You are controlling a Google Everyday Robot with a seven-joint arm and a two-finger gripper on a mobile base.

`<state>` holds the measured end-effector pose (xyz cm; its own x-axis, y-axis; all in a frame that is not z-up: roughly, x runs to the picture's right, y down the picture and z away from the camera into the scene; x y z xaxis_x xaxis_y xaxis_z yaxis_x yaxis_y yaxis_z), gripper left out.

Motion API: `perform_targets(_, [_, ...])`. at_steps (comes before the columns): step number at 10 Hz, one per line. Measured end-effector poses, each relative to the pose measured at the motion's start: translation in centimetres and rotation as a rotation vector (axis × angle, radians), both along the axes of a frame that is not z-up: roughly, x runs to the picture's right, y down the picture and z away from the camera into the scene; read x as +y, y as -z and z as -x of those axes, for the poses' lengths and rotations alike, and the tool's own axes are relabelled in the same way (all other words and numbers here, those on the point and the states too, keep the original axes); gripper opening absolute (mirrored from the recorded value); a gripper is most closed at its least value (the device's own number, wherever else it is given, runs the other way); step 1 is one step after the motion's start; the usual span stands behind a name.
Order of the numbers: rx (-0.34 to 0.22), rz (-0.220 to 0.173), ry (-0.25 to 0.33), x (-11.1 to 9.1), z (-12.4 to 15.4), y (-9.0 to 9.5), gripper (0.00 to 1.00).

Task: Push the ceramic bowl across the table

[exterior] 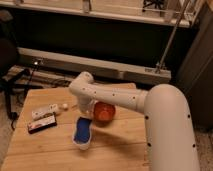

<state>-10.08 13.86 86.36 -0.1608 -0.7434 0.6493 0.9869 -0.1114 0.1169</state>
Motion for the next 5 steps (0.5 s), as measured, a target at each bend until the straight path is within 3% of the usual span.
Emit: perform_targets(5, [0.057, -0.013, -0.088, -2.1, -4.9, -1.4, 0.0])
